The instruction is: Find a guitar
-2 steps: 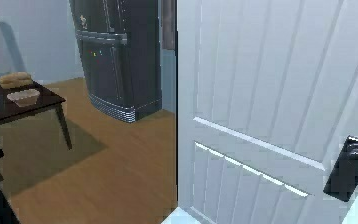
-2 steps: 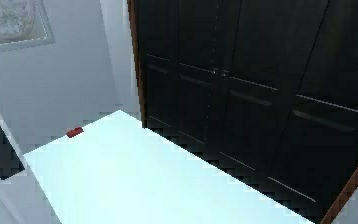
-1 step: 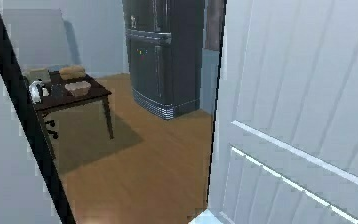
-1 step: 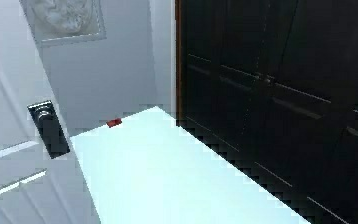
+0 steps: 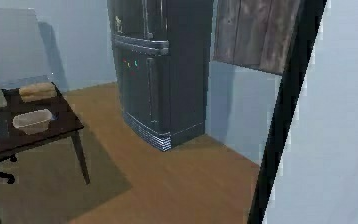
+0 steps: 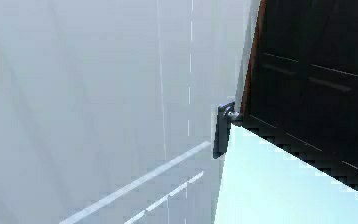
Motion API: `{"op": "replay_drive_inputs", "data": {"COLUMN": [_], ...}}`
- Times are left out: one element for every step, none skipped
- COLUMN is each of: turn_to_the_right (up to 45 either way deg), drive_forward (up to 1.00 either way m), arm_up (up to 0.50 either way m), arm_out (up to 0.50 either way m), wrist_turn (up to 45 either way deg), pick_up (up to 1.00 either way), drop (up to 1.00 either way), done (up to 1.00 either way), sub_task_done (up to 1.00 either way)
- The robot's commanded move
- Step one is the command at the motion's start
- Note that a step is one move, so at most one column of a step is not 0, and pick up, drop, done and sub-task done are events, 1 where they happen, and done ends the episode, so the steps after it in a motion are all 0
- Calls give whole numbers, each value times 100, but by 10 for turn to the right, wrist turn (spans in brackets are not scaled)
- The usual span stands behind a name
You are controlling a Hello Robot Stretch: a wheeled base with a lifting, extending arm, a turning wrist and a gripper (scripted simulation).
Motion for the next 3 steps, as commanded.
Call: {"op": "replay_drive_inputs", "data": {"turn_to_the_right": [-360,0,-390], "drive_forward": [0,5,0], "arm_up": [0,0,0], "arm_out": [0,0,0], "wrist_turn": [0,0,0], "pick_up": [0,0,0], "drop": [0,0,0], "done": [0,0,0], "sub_task_done": [0,0,0]}}
